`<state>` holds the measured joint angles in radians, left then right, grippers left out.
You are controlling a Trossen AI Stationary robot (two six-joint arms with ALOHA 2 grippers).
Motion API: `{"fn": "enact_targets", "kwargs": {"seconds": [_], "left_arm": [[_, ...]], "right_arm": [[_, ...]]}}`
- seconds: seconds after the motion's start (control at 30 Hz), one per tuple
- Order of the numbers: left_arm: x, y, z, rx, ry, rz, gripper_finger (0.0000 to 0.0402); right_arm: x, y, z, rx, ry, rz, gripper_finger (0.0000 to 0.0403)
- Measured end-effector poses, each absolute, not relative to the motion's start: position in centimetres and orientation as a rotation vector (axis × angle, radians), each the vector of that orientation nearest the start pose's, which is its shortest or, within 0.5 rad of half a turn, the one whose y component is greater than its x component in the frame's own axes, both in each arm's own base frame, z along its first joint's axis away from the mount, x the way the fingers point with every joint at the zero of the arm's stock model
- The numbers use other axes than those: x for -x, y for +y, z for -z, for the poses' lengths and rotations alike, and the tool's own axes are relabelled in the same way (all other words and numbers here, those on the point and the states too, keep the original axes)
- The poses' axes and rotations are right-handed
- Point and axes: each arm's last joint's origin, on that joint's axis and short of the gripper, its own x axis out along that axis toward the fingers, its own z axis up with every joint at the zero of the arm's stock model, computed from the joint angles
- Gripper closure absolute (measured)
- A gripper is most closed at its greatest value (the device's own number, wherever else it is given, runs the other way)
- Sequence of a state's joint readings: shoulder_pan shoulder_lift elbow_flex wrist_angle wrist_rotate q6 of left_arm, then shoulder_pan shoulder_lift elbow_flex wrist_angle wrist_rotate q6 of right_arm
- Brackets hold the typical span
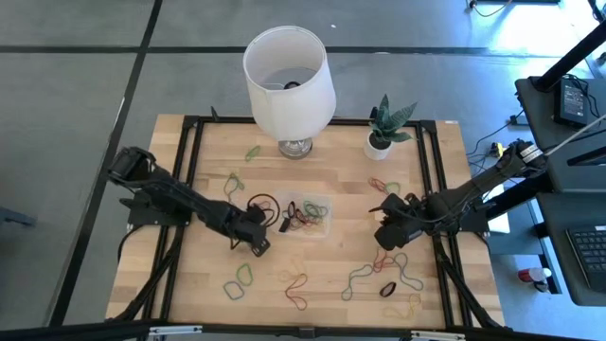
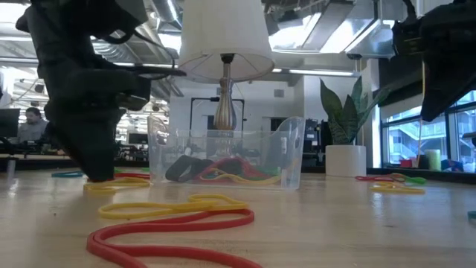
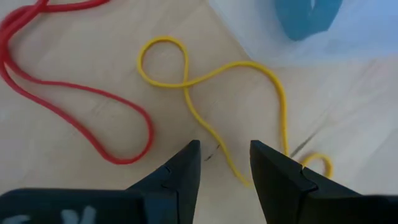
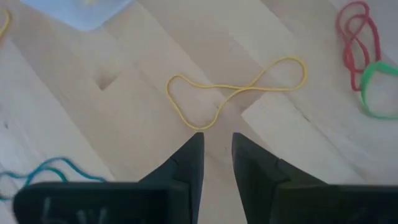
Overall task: Pick and place rubber bands into bin
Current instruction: Put the yellow rubber band into the transparent bin
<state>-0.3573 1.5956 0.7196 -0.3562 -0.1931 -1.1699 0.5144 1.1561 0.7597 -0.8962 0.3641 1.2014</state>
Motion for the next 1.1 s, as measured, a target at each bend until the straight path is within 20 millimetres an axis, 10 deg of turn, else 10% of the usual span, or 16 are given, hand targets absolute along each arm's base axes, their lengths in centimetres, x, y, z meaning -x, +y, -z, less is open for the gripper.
{"fn": "enact_targets", "kwargs": {"seconds": [0.57, 1.1], "left_arm": [[-26.0, -9.5, -13.2, 0.540, 1.232, -0.728, 0.0400], [-26.3, -10.2, -24.0, 0.384, 1.203, -0.755, 0.0400]], "right_arm": [[-17.0, 8.4, -21.5, -0.444, 1.046, 0.503, 0.0317], [-17.0, 8.4, -21.5, -0.417, 1.053, 0.488, 0.0317]]}}
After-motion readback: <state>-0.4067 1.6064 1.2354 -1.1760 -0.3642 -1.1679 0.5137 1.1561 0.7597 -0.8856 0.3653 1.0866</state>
